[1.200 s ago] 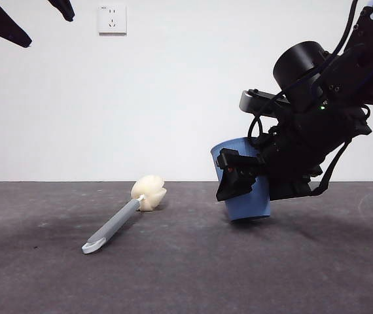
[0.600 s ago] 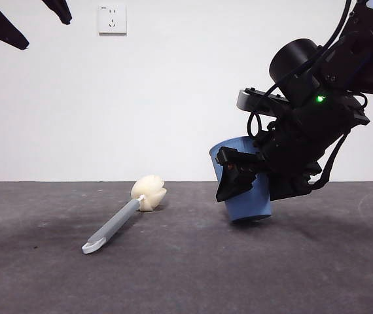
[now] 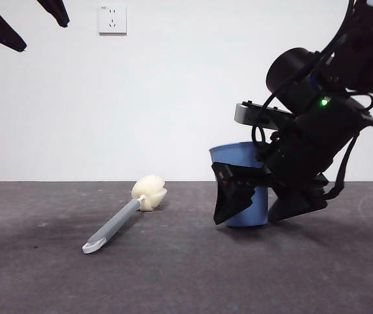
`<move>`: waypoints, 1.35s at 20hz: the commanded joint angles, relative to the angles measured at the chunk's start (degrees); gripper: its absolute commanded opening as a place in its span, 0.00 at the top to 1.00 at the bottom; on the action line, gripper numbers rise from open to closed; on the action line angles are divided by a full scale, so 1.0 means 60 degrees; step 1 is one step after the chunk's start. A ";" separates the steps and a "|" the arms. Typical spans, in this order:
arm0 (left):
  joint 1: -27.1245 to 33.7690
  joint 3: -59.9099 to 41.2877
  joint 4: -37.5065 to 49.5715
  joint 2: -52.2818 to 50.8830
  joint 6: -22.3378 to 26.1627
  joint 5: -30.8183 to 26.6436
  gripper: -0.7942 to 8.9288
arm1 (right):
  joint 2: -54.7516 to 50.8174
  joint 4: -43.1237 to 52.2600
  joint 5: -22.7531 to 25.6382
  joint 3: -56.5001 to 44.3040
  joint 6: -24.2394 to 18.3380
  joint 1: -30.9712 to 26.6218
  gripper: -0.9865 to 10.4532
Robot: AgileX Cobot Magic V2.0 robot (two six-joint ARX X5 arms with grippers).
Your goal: Pick up the cup brush,pick up the cup,insert the brush into the cup,clean the cup,put the cup brush back,put the cup back to the fixed position on the table
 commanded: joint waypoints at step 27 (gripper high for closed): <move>0.0018 0.0000 -0.1541 0.0000 0.1249 0.2444 0.92 | -0.9879 -1.0389 -0.2721 -0.0288 0.1439 0.0776 0.91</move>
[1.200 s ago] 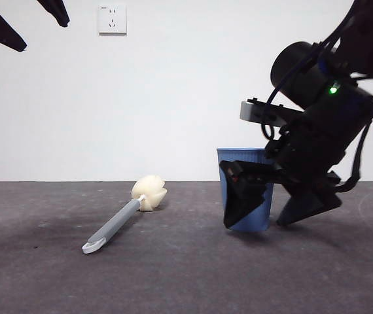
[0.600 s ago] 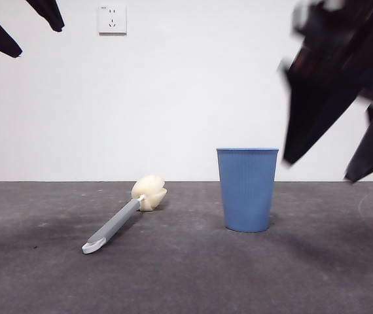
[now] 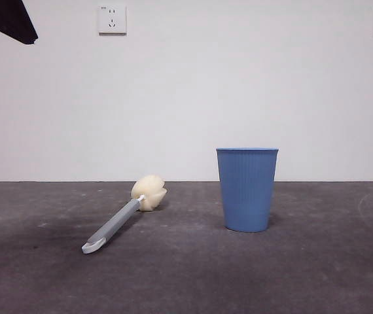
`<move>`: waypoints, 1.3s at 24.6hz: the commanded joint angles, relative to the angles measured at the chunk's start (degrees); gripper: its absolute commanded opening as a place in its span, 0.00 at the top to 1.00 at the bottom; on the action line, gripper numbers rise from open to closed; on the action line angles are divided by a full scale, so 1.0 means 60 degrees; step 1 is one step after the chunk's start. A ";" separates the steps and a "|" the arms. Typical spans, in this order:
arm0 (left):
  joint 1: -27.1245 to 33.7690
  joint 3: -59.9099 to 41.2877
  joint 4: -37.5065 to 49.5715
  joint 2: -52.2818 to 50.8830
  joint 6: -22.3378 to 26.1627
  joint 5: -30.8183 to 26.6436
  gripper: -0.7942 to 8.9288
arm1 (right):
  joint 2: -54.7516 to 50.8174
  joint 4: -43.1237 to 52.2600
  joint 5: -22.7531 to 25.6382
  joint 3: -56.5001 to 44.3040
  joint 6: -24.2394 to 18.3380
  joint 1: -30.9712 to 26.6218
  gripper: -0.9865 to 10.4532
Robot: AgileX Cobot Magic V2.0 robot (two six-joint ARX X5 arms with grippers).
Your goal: Pick up the cup brush,pick up the cup,insert the brush into the cup,clean the cup,put the cup brush back,put the cup back to the fixed position on the table
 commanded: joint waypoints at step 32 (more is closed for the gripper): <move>0.5289 -0.8207 0.8244 -0.7643 0.1701 -0.2200 0.92 | -0.0160 0.0025 0.0044 -0.0080 0.0175 0.0015 0.91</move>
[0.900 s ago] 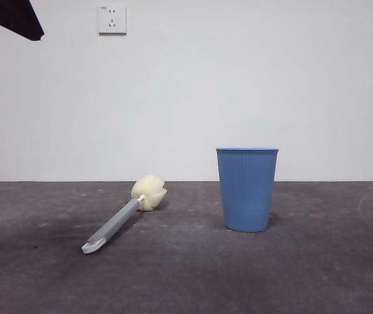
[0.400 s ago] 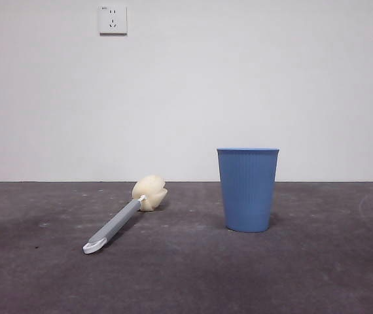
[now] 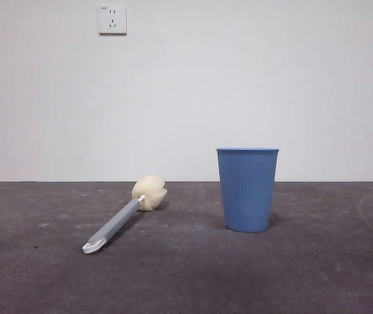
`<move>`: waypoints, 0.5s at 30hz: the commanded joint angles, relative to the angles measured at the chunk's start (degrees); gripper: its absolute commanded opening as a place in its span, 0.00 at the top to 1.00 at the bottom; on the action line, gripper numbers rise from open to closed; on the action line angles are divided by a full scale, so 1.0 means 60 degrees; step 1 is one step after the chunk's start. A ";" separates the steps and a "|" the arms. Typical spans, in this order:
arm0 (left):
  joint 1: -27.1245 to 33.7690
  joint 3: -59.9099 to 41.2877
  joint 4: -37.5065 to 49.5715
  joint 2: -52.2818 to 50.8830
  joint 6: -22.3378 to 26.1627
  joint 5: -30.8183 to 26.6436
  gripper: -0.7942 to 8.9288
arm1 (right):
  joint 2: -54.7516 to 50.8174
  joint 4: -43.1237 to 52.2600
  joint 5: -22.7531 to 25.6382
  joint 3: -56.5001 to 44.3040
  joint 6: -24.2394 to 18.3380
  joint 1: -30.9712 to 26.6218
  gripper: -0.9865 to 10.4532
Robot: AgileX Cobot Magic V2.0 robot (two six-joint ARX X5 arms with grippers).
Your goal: Pick up the cup brush,pick up the cup,insert the brush into the cup,clean the cup,put the cup brush back,put the cup back to the fixed position on the table
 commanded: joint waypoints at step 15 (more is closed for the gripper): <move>0.0033 -0.1151 -0.1596 -0.1151 -0.0466 -0.0215 0.92 | -0.0022 0.0029 0.0025 -0.0080 0.0073 0.0015 0.91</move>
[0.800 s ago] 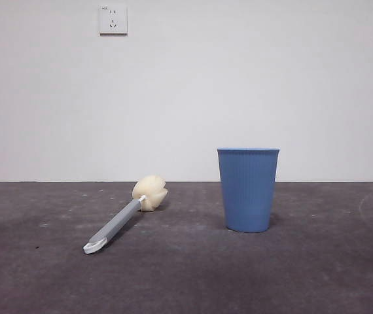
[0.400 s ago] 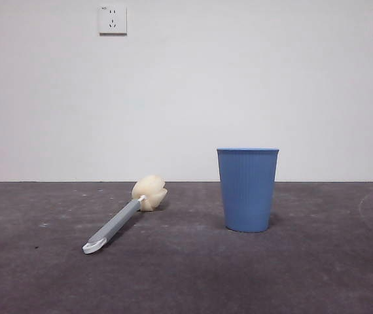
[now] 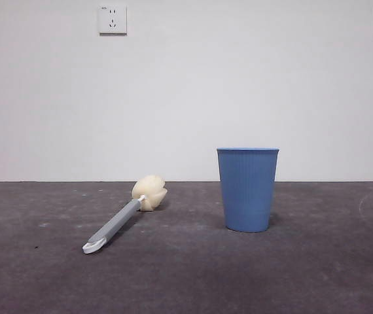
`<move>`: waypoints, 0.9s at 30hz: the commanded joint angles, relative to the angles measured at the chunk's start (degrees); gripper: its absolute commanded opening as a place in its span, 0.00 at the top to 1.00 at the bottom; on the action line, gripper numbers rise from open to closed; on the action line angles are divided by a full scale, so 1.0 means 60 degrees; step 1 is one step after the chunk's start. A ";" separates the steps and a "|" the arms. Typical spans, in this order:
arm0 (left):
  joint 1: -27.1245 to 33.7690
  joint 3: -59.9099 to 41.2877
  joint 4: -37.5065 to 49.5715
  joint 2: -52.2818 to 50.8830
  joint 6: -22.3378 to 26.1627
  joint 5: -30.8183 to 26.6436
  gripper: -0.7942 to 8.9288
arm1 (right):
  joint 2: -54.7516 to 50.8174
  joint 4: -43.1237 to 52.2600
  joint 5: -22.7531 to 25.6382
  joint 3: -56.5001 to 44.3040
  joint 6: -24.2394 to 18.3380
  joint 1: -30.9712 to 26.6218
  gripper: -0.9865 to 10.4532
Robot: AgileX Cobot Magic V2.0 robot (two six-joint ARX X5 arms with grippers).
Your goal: Pick up the cup brush,pick up the cup,insert the brush into the cup,clean the cup,put the cup brush back,put the cup back to the fixed position on the table
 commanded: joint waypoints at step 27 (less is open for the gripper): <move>0.0033 -0.0127 0.0044 -0.0036 -0.0055 -0.0004 0.92 | -0.1796 0.0251 0.1479 -0.0080 -0.1497 -0.2499 0.91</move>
